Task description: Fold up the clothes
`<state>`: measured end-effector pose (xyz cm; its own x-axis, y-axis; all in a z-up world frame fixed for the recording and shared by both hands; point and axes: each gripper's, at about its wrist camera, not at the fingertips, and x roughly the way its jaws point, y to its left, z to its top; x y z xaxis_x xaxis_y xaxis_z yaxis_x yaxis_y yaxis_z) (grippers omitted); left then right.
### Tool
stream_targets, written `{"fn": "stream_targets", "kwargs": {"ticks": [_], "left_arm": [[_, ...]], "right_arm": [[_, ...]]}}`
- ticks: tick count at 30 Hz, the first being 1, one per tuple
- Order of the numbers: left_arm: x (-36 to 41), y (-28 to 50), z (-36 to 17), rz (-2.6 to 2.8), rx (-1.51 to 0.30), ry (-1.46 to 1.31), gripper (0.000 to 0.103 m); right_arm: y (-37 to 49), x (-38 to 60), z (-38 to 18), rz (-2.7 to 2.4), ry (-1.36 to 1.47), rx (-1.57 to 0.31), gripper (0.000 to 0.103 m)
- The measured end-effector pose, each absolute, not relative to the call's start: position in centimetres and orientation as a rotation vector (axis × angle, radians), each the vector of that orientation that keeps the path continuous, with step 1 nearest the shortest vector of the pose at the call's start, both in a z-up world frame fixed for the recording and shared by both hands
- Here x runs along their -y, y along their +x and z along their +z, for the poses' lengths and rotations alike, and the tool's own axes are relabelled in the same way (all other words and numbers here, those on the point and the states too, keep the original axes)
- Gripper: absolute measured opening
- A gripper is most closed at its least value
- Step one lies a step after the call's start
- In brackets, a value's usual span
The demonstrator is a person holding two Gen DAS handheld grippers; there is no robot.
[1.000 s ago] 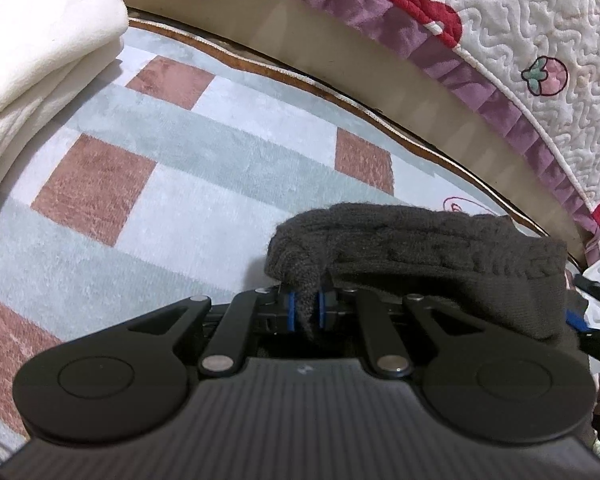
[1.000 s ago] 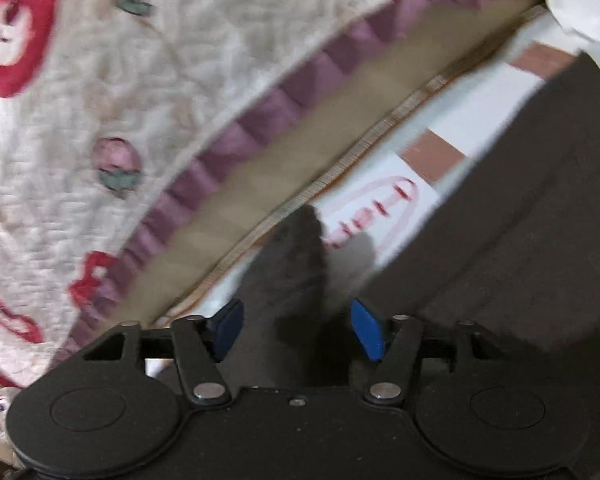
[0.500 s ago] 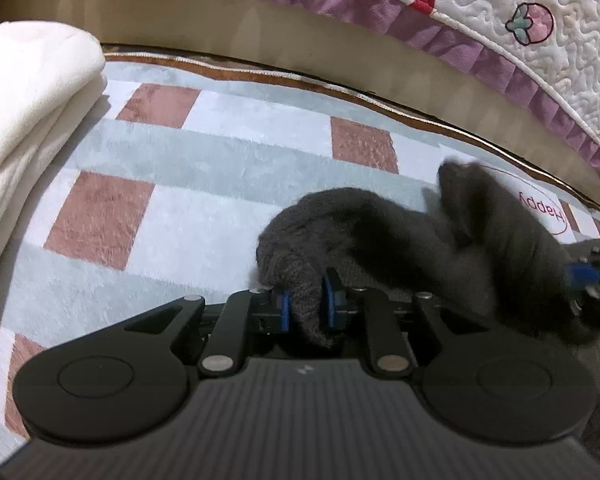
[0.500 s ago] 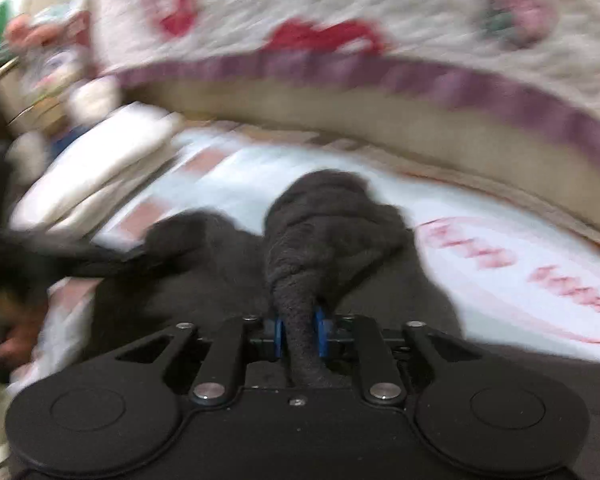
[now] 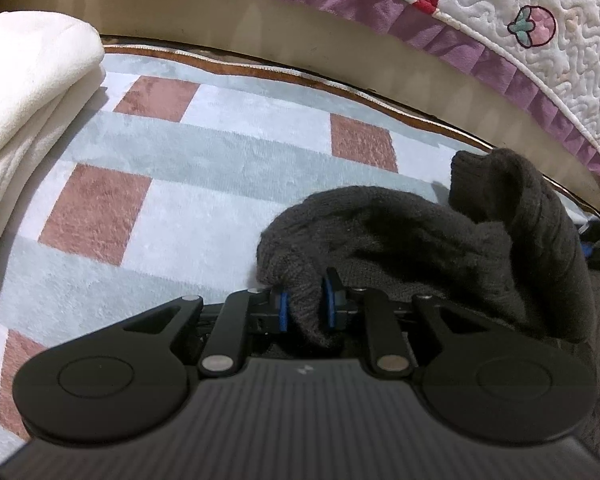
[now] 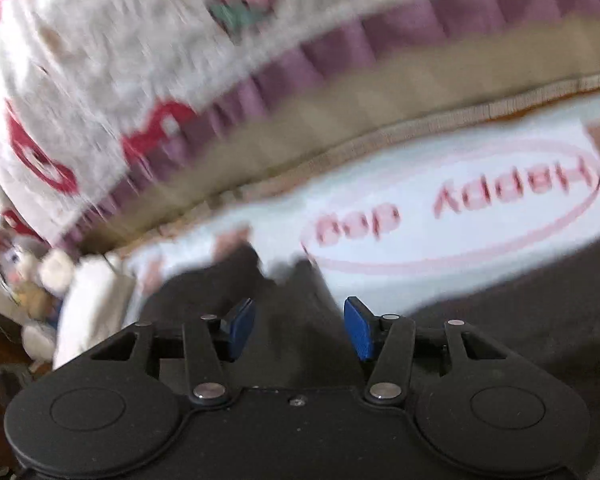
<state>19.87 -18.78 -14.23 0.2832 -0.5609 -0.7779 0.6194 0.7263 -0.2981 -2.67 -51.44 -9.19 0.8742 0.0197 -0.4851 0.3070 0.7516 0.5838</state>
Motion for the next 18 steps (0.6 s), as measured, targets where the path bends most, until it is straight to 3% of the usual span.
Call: {"fn": "stream_targets", "kwargs": {"ticks": [3, 5, 7, 10, 15, 18], "left_arm": [[18.8, 19.8, -14.4, -0.796, -1.003, 0.071, 0.017], [18.9, 19.7, -14.5, -0.801, -0.992, 0.076, 0.023], [18.8, 19.8, -14.5, -0.803, -0.978, 0.072, 0.024], [19.0, 20.1, -14.2, -0.832, -0.941, 0.069, 0.009], [20.0, 21.6, -12.0, -0.847, -0.855, 0.056, 0.008], [21.4, 22.9, -11.4, -0.854, -0.831, 0.056, 0.008]], "right_arm": [[-3.0, 52.1, -8.4, -0.227, 0.663, -0.459, 0.058], [-3.3, 52.6, -8.0, -0.268, 0.632, -0.437, 0.056], [-3.5, 53.1, -7.5, -0.310, 0.601, -0.415, 0.007], [-3.9, 53.8, -6.7, -0.371, 0.553, -0.382, 0.007], [-4.5, 55.0, -5.5, -0.473, 0.473, -0.326, 0.007], [-5.8, 56.2, -6.9, -0.578, 0.455, -0.392, 0.007]]}}
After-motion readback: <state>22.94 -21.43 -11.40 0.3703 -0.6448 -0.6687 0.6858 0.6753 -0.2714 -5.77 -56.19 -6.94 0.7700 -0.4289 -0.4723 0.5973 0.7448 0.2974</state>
